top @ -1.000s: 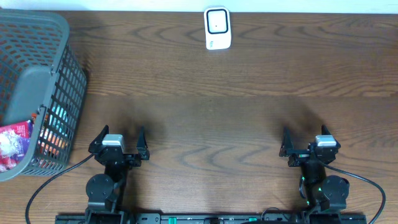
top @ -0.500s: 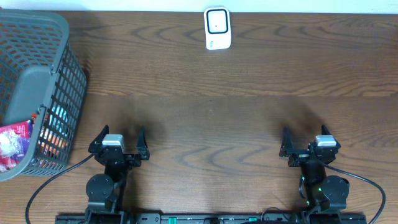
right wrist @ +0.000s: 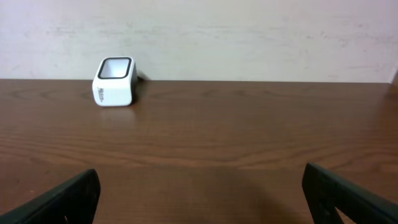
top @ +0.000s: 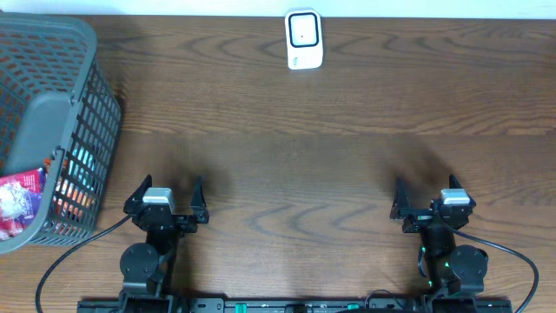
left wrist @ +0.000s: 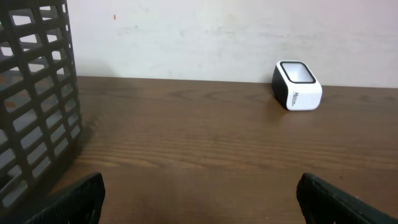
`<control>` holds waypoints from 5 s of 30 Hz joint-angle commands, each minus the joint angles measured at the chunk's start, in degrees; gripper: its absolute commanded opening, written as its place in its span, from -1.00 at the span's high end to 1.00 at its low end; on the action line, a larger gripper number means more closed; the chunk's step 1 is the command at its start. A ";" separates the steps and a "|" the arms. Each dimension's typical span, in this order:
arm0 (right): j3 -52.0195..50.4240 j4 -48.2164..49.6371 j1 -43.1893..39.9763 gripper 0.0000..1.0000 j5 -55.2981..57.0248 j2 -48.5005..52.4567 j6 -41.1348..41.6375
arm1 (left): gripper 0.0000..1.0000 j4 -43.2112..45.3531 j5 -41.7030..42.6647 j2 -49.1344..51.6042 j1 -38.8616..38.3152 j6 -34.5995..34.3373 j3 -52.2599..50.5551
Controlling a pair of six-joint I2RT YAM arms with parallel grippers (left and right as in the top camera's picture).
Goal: Scan the item barcode
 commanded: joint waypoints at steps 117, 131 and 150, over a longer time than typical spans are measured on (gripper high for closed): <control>-0.04 -0.24 0.28 -0.99 0.24 -0.37 -0.63 | -0.96 -23.32 -36.50 67.25 12.55 -7.10 88.67; -0.04 -0.24 0.28 -0.98 0.24 -0.37 -0.63 | -0.95 -49.96 -0.42 84.65 48.43 -10.01 91.69; -0.04 -0.24 0.28 -0.98 0.24 -0.37 -0.63 | -0.95 -52.24 -3.85 94.03 53.40 -10.03 91.36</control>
